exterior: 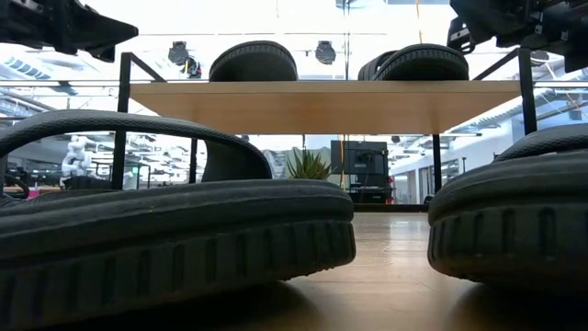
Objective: Pick and place slides into the shelf
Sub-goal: Put the black slide under the shelf
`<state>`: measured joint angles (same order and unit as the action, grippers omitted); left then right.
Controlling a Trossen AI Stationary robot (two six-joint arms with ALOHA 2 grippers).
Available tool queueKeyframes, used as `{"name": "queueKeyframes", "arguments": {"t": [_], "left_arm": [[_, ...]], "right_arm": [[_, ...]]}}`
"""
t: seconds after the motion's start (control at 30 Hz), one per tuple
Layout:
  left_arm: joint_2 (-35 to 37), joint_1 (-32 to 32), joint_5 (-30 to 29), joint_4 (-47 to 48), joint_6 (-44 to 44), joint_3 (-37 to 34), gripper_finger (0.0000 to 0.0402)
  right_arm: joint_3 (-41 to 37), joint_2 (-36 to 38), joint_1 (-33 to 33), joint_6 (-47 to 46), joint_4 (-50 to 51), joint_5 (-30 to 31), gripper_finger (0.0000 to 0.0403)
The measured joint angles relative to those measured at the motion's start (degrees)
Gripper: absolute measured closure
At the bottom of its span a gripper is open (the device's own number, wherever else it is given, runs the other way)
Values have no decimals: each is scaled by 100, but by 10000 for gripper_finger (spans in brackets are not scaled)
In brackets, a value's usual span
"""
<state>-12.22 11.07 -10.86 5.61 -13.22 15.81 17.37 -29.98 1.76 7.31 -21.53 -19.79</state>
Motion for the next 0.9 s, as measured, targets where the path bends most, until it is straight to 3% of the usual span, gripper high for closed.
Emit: {"name": "queueKeyframes", "arguments": {"t": [0.3,0.43,0.67,0.9], "left_arm": [[-3,0,34,22,-8,-20,399],[-6,0,36,48,18,-20,389],[-8,0,38,64,-8,-20,383],[-8,0,40,122,-8,-20,400]], "right_arm": [[442,3,-47,224,203,-438,403],[1482,-70,-240,412,1603,-391,403],[3370,-477,-934,280,3823,553,403],[3990,-1218,-1828,-598,4762,605,403]]}}
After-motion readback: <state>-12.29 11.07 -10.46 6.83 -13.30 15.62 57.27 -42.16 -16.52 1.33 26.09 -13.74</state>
